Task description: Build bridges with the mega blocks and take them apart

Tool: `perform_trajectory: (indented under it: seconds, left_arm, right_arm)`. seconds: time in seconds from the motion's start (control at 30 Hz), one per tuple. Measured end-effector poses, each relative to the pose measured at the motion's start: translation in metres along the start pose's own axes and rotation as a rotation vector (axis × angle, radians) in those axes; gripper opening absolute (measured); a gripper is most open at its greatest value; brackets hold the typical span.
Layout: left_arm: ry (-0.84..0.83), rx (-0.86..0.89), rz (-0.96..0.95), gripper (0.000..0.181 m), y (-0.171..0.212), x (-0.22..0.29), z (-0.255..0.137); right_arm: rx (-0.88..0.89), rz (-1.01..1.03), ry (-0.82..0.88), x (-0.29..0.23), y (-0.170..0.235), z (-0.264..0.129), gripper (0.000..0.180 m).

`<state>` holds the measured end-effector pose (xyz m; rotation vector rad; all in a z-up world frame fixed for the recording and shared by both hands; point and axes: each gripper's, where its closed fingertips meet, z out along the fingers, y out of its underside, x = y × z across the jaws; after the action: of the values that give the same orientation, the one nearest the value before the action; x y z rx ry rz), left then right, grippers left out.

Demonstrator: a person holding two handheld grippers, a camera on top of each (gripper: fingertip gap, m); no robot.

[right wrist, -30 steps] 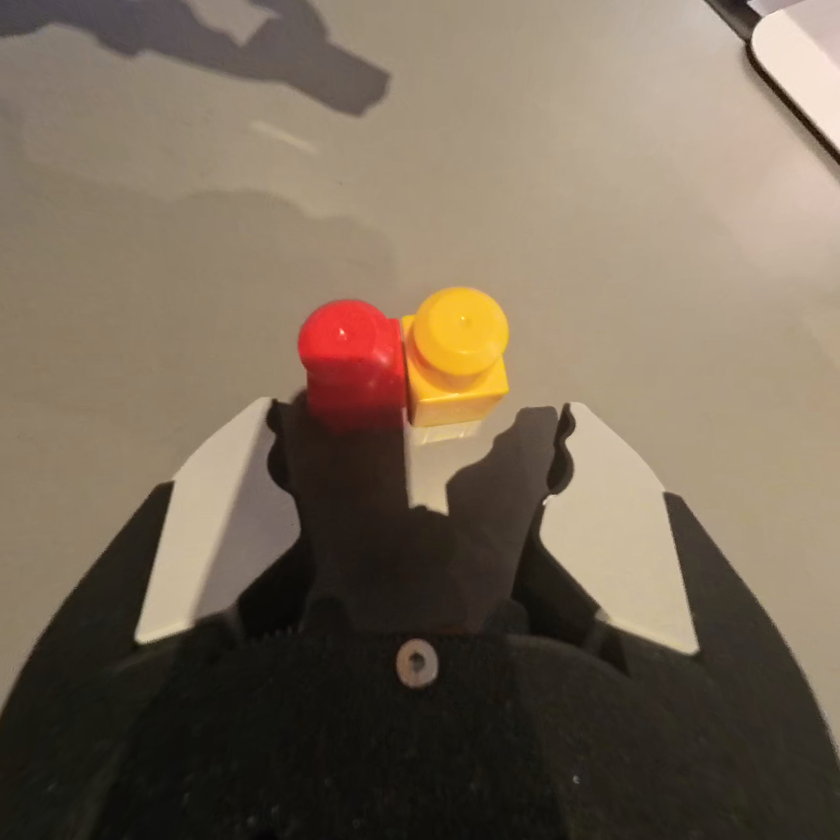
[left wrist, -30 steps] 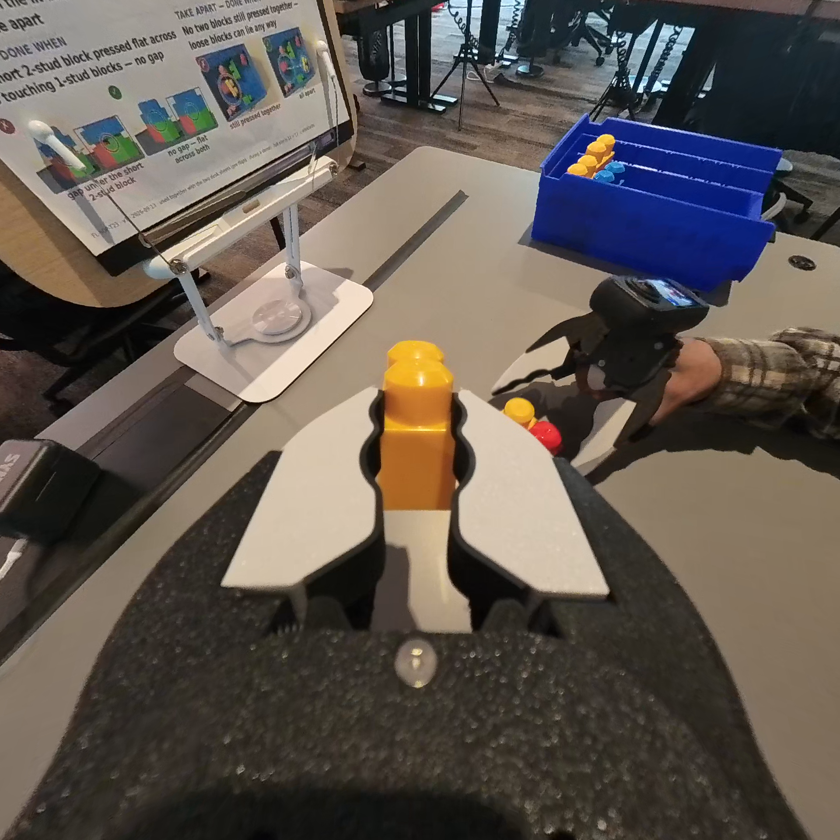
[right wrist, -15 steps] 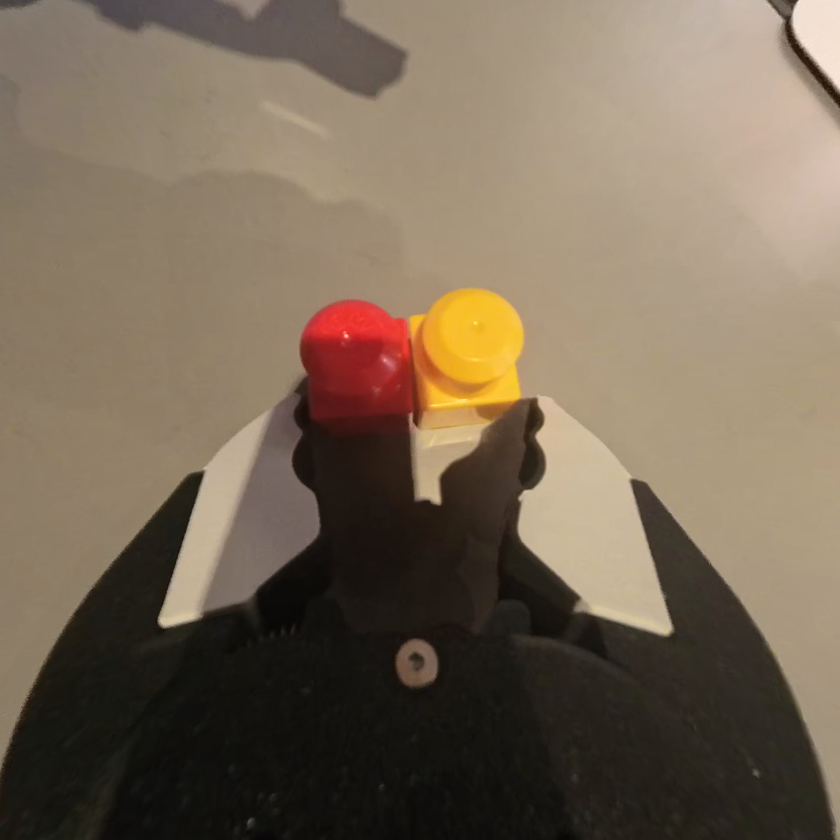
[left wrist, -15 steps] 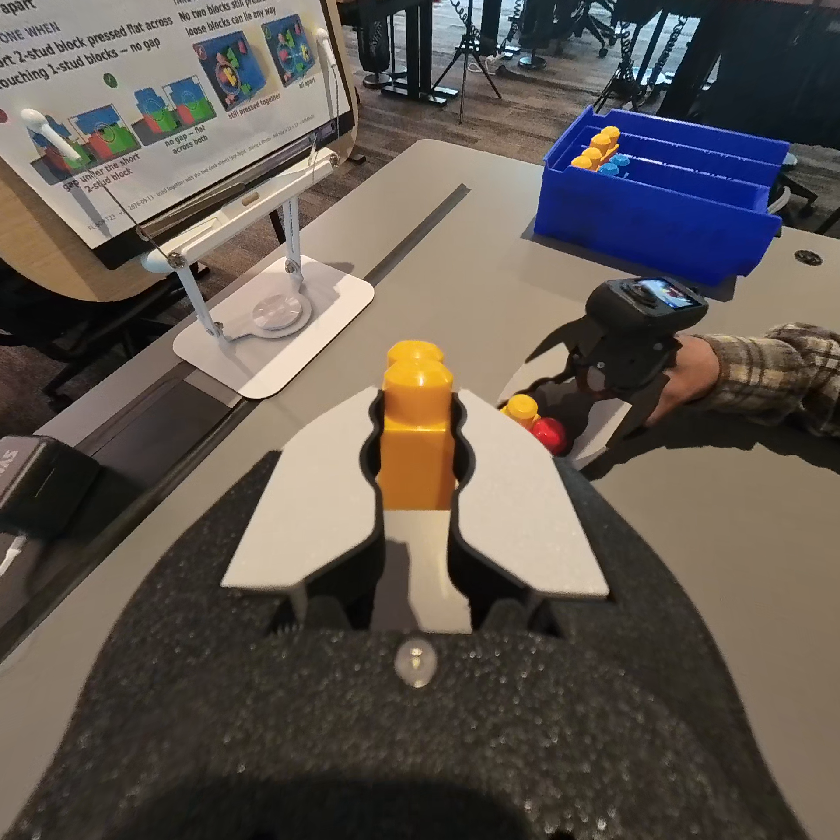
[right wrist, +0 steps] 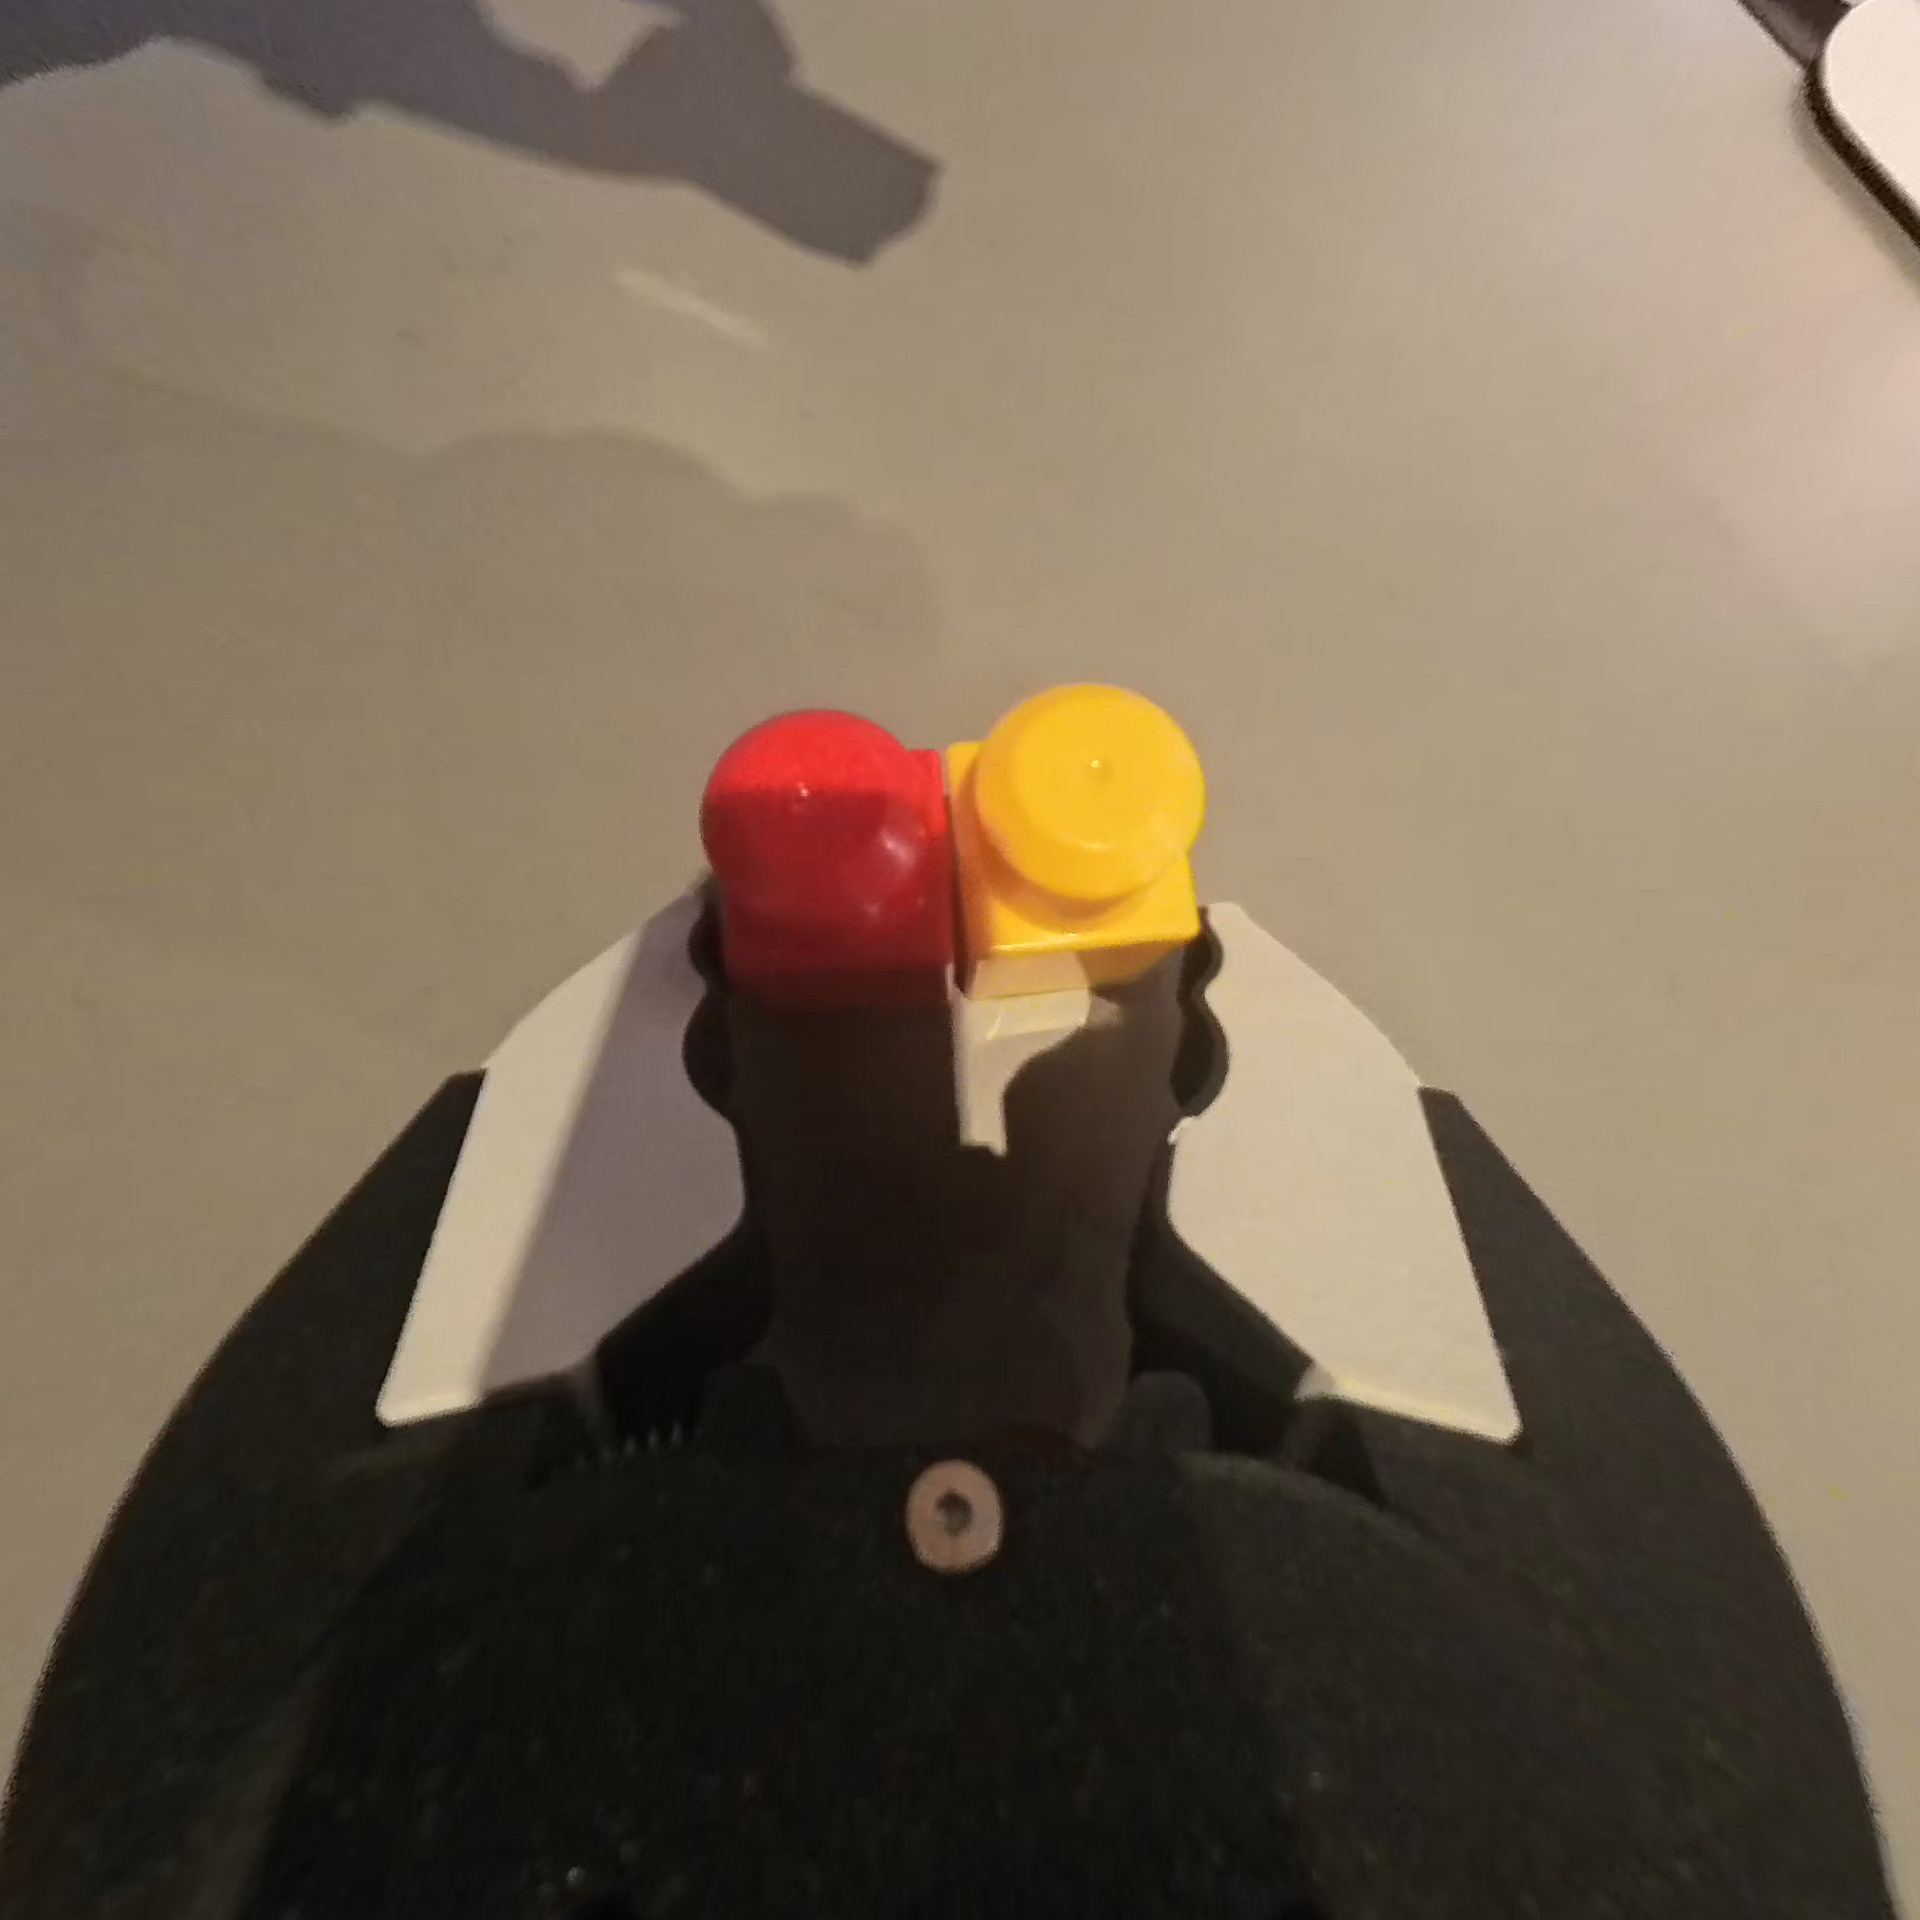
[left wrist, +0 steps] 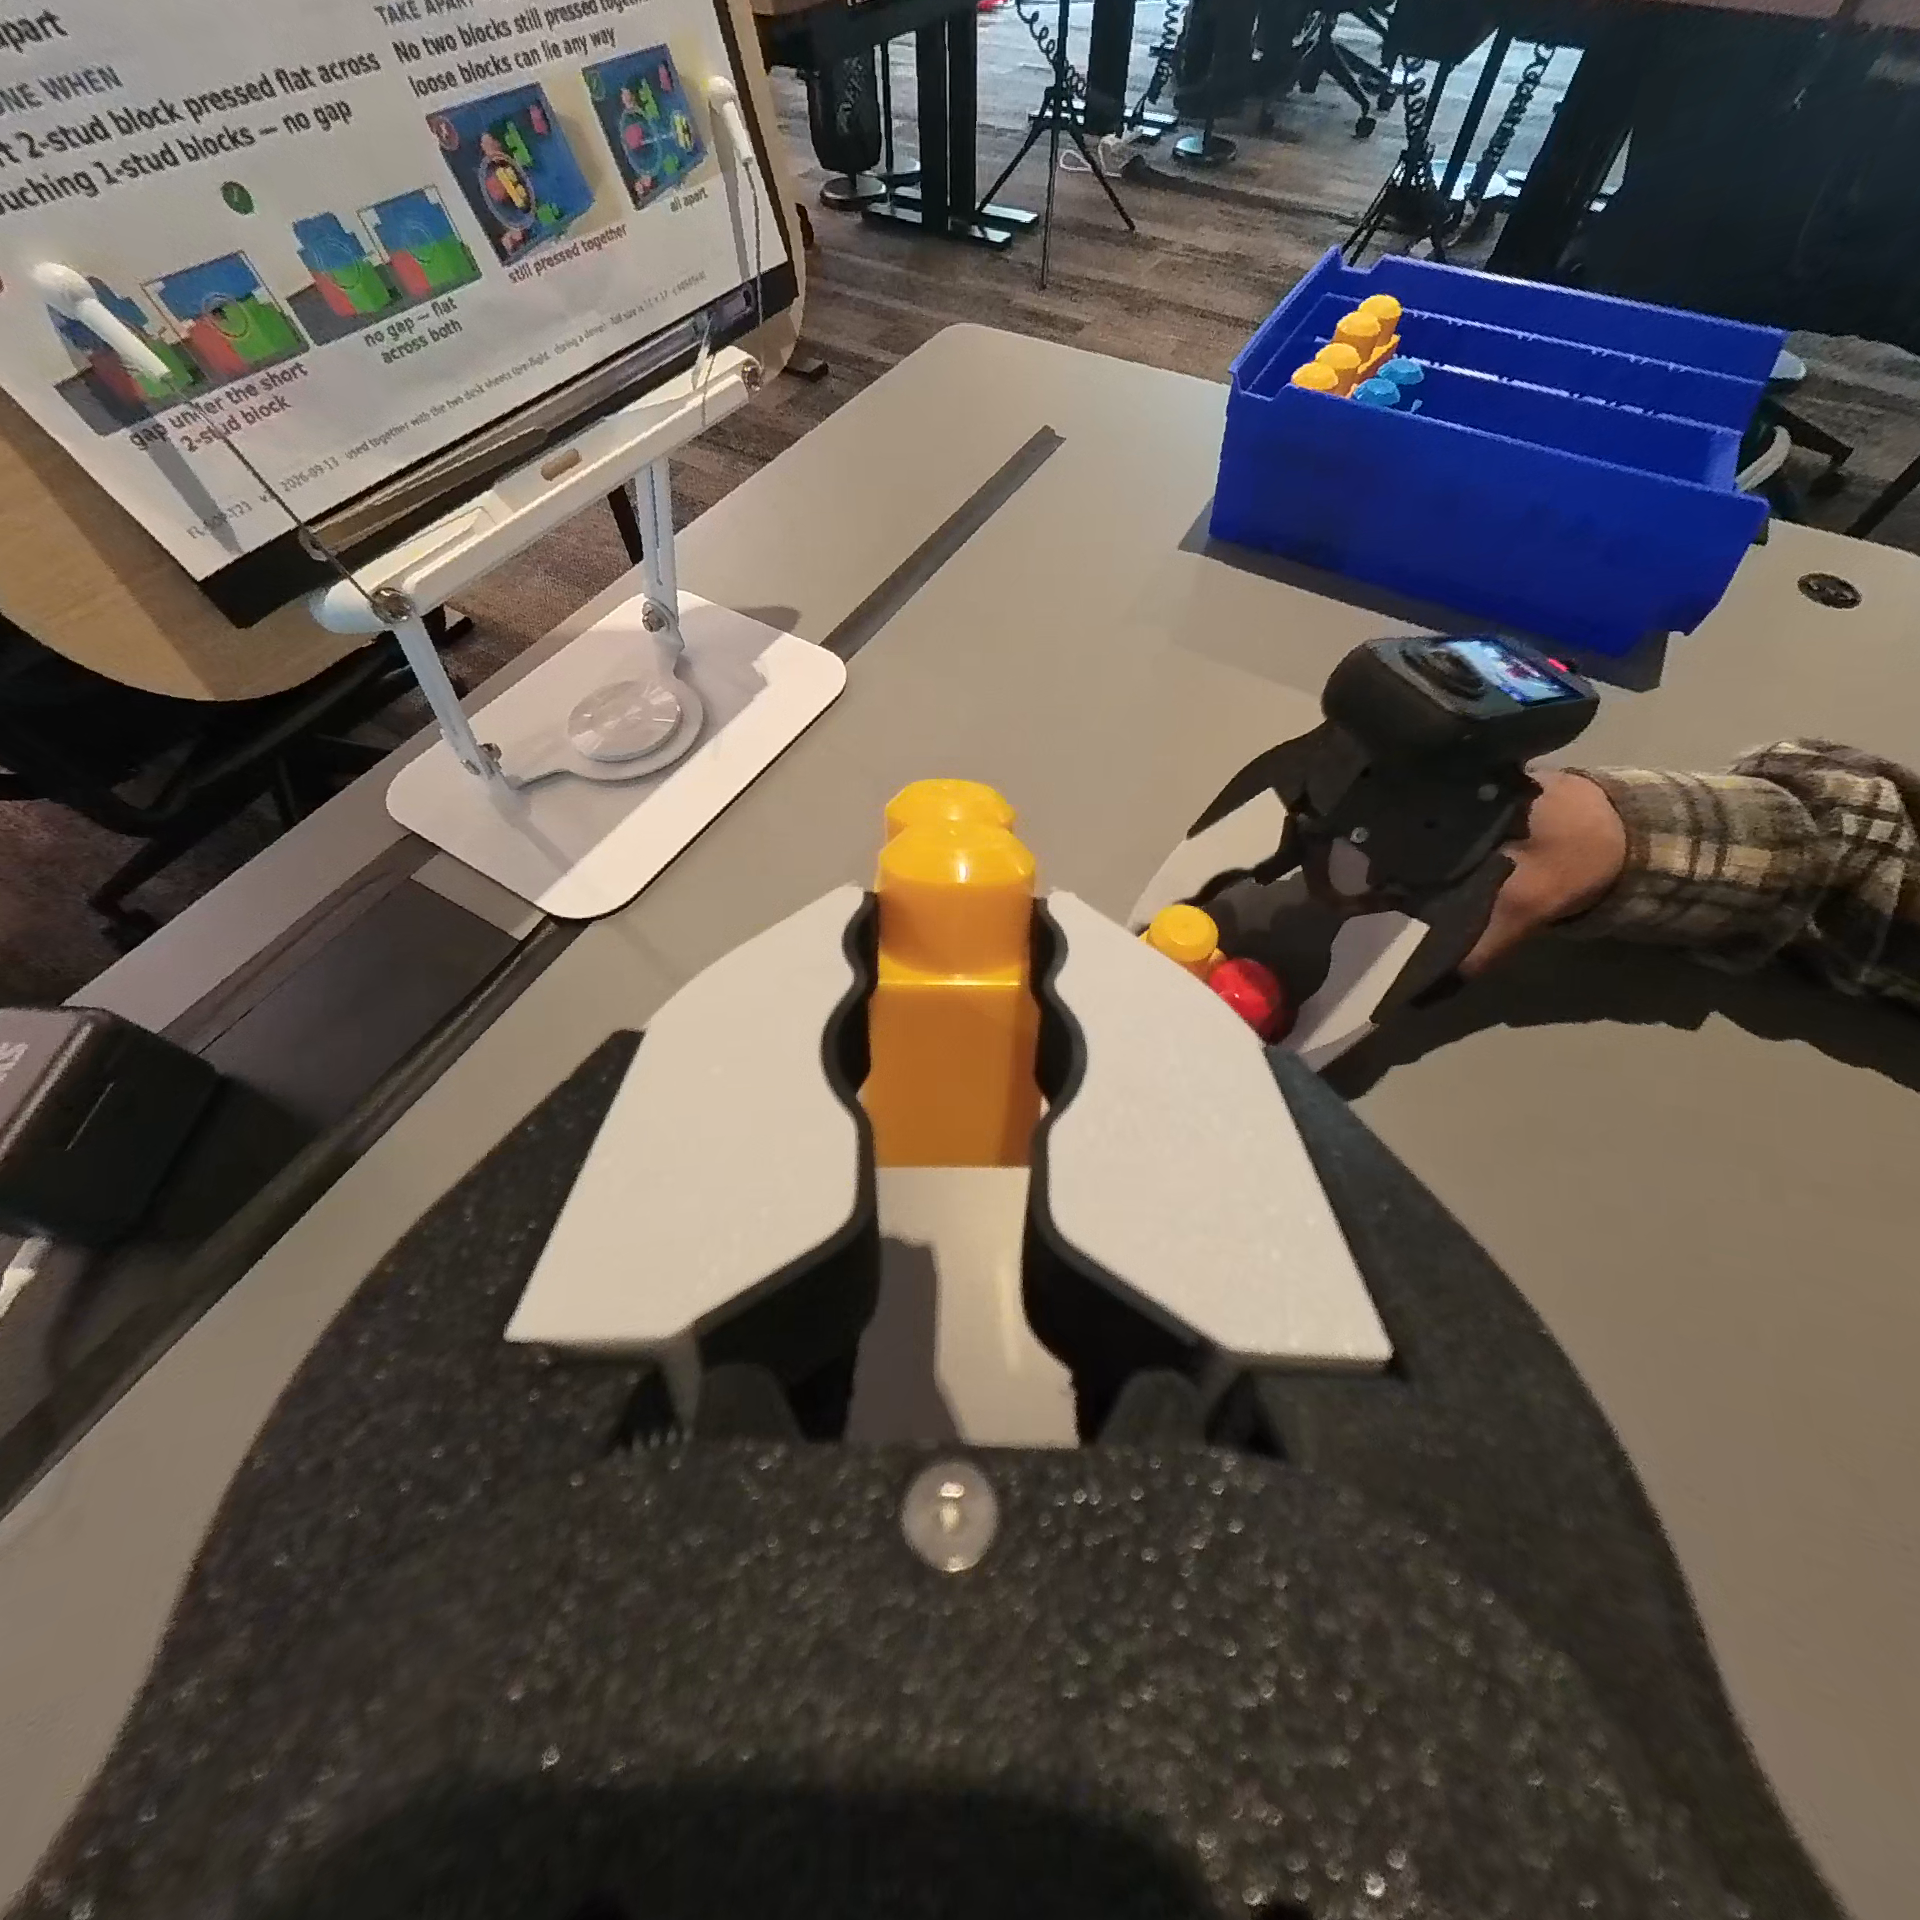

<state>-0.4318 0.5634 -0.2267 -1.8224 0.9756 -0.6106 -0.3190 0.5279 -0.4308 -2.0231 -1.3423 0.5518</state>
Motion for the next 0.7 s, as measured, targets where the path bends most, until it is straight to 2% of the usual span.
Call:
perform_trajectory:
  seconds: [0.5,0.7]
  left_arm:
    - [0.011,-0.030,0.008,0.028,0.005,0.004,0.008]
    - [0.013,-0.036,0.010,0.028,0.006,0.004,0.010]
  right_arm:
    - [-0.013,-0.016,-0.011,-0.002,-0.001,0.004,0.077]
    - [-0.006,-0.015,-0.013,-0.001,-0.003,0.003,0.104]
